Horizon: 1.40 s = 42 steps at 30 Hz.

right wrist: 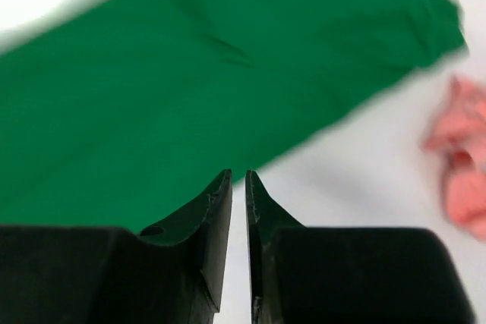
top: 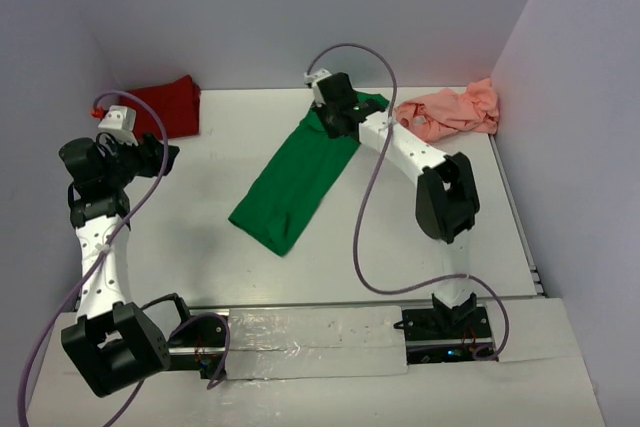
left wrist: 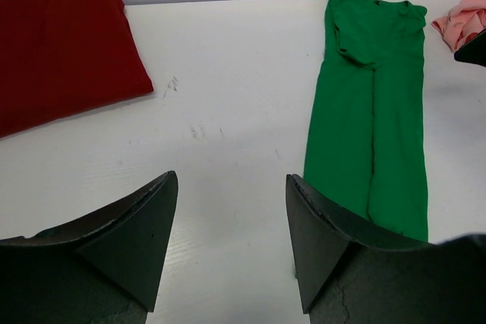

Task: Fold and stack the t-shirts
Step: Rotate the tshirt 90 degrees

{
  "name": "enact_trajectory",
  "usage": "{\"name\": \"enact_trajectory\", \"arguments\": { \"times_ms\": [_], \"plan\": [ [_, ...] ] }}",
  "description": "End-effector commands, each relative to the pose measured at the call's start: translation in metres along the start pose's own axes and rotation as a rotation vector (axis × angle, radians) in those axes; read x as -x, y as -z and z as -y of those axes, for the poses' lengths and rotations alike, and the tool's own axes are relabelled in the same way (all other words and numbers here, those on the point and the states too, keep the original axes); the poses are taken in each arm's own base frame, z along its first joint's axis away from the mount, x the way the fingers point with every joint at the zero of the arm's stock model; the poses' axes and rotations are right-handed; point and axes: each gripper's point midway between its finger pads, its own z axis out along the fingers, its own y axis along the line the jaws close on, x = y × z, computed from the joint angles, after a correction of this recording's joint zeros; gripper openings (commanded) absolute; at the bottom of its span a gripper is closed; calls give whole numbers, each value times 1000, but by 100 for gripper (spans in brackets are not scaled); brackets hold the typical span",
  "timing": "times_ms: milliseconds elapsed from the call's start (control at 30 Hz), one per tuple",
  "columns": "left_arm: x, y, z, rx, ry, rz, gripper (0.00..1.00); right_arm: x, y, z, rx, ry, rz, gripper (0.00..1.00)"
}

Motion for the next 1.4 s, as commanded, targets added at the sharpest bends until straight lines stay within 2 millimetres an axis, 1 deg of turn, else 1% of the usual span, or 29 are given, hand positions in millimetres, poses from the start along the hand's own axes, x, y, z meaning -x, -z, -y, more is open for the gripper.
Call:
{"name": "enact_trajectory", "arguments": {
  "times_ms": [0,33,67,167,200,233,267,300,333,367,400,433,467,533,600,633,700,767,833,933,967,1100,1133,1200,1233,1267,1300,1333,1367],
  "plan": [
    [13,4,6,-19,-38,61,68,48,56,-50,194,0,191,23],
    [12,5,5,-11,-36,60,68,47,59,-60,225,12,181,30],
    [13,6,5,-11,-44,64,68,45,64,-78,270,30,167,31],
    [15,8,8,-15,-50,71,68,31,64,-109,373,37,56,35],
    [16,9,9,-17,-49,71,69,19,59,-120,385,49,-4,36],
    [18,9,8,-10,-52,77,69,12,55,-126,384,61,-35,35],
    [18,9,6,0,-51,77,69,-3,47,-133,382,86,-93,33],
    [19,9,6,4,-54,78,69,-8,47,-144,383,113,-105,30],
    [18,9,5,6,-55,79,69,-15,43,-149,373,129,-122,21],
    [18,9,6,4,-56,81,69,-20,39,-155,373,148,-125,14],
    [18,9,6,4,-55,82,69,-33,37,-164,391,164,-148,9],
    [17,9,6,3,-56,81,69,-38,37,-174,402,182,-154,4],
    [17,9,6,4,-57,82,69,-45,34,-181,411,190,-164,1],
    [16,10,5,7,-57,81,69,-51,37,-199,452,214,-174,0],
    [16,9,5,6,-59,81,69,-59,35,-210,480,224,-182,0],
    [16,9,6,6,-57,81,69,-62,38,-222,518,237,-182,0],
    [17,9,6,3,-60,82,69,-66,38,-232,537,245,-177,0],
    [16,9,5,6,-59,80,69,-70,44,-246,579,263,-169,0],
    [16,9,5,5,-61,80,69,-70,50,-256,603,267,-154,0],
    [15,8,4,9,-62,76,69,-72,54,-263,626,260,-141,0],
    [15,9,3,14,-66,78,69,-77,55,-268,646,258,-145,0],
    [13,7,2,13,-68,70,69,-91,57,-274,663,278,-190,0],
    [12,6,2,8,-66,68,69,-102,55,-273,658,290,-238,0],
    [13,6,1,13,-66,68,69,-114,55,-272,651,307,-285,0],
    [13,6,2,8,-66,68,69,-129,57,-268,648,328,-338,0],
    [13,7,2,10,-67,69,69,-136,58,-266,640,338,-358,0],
    [13,6,1,10,-67,69,69,-139,63,-262,638,353,-360,0],
    [13,6,1,10,-67,69,69,-155,64,-255,626,368,-403,0],
    [13,6,2,7,-66,68,69,-160,67,-251,615,378,-411,0]
  ]
}}
